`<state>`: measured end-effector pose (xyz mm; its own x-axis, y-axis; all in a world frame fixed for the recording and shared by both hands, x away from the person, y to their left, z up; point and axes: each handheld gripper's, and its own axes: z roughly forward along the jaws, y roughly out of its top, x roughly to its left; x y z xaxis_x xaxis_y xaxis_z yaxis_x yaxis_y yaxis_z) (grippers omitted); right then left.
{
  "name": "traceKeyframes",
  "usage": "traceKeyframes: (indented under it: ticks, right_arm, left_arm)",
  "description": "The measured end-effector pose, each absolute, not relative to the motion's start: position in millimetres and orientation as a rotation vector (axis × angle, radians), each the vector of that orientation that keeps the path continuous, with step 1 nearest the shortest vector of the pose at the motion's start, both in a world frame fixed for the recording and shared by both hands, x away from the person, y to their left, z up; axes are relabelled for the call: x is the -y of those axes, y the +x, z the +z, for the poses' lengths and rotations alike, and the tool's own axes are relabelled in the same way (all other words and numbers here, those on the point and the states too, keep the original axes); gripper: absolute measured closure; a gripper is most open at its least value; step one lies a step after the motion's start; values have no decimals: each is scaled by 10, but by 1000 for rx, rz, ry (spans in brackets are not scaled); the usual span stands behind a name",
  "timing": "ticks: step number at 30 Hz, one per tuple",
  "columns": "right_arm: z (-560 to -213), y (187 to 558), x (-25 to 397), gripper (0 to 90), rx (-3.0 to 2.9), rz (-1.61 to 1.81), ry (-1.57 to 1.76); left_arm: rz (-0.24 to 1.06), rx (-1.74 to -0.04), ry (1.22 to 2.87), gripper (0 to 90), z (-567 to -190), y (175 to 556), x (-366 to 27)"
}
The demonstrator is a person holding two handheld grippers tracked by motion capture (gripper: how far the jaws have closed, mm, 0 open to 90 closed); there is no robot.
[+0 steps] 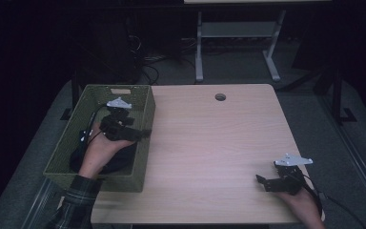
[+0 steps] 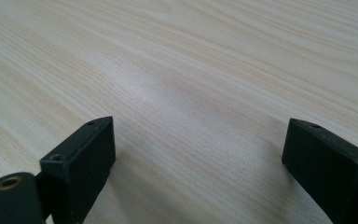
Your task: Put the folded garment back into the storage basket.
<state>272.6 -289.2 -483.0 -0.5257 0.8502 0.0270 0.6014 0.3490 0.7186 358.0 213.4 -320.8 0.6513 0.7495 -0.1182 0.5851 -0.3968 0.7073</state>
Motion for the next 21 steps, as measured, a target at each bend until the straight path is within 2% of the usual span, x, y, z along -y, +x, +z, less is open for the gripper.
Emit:
traceKeyframes:
  ticks: [21]
  right_arm:
    - [-4830,2726,2892,91,-2266,981,1279]
  left_arm:
    - [211,-848,2201,138,-3557,3412,-1012]
